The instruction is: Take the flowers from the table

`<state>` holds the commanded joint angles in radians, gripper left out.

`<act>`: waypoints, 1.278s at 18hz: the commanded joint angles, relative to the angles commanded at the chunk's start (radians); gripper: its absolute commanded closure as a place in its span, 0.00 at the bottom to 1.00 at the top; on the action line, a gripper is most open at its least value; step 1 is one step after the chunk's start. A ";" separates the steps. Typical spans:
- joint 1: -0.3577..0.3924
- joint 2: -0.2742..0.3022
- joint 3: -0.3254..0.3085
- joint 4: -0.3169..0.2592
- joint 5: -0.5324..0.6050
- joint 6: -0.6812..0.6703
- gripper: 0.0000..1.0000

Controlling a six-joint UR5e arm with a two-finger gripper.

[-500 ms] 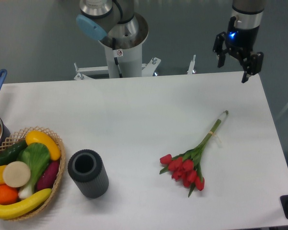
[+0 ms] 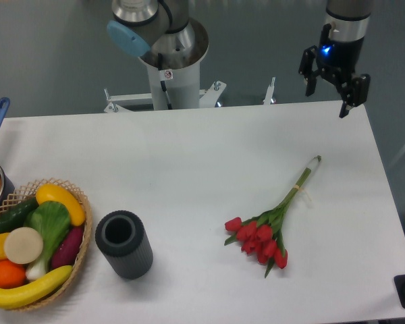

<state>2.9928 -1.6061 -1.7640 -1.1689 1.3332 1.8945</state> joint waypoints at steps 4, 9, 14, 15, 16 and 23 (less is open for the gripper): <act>0.000 0.002 -0.012 0.005 -0.048 -0.115 0.00; -0.037 -0.029 -0.020 0.005 -0.052 -0.179 0.00; -0.095 -0.100 -0.014 0.012 -0.049 -0.290 0.00; -0.113 -0.121 -0.009 0.038 -0.049 -0.337 0.00; -0.138 -0.150 -0.002 0.076 -0.048 -0.382 0.00; -0.210 -0.279 -0.002 0.189 -0.049 -0.502 0.00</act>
<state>2.7827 -1.8851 -1.7656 -0.9802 1.2840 1.3928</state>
